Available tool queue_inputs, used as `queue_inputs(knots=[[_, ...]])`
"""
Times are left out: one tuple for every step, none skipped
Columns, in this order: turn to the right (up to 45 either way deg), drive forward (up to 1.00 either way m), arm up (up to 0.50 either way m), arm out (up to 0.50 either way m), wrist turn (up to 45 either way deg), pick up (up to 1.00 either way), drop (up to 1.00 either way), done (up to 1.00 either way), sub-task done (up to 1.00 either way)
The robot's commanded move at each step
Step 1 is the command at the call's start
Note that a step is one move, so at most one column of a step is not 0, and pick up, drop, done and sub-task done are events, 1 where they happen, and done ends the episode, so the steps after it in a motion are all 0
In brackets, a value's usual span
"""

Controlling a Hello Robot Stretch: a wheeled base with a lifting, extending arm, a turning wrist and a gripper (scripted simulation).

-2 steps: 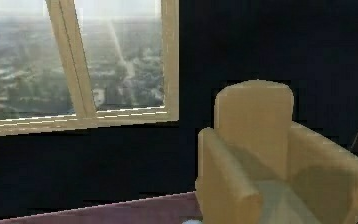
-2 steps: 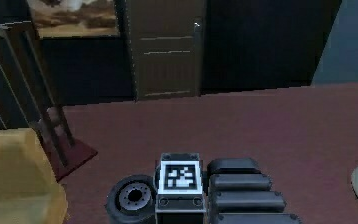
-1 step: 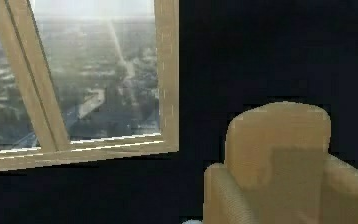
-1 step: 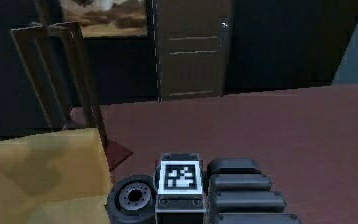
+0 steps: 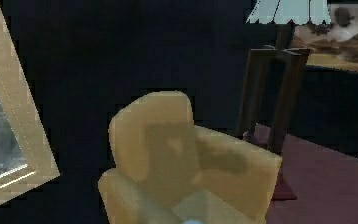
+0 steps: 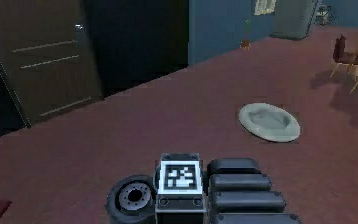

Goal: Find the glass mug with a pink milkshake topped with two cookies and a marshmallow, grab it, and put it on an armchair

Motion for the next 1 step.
queue_inputs(knots=[[-30.0, 0.00, 0.00, 0.00, 0.0, 0.00, 0.00, 0.00, 0.00]])
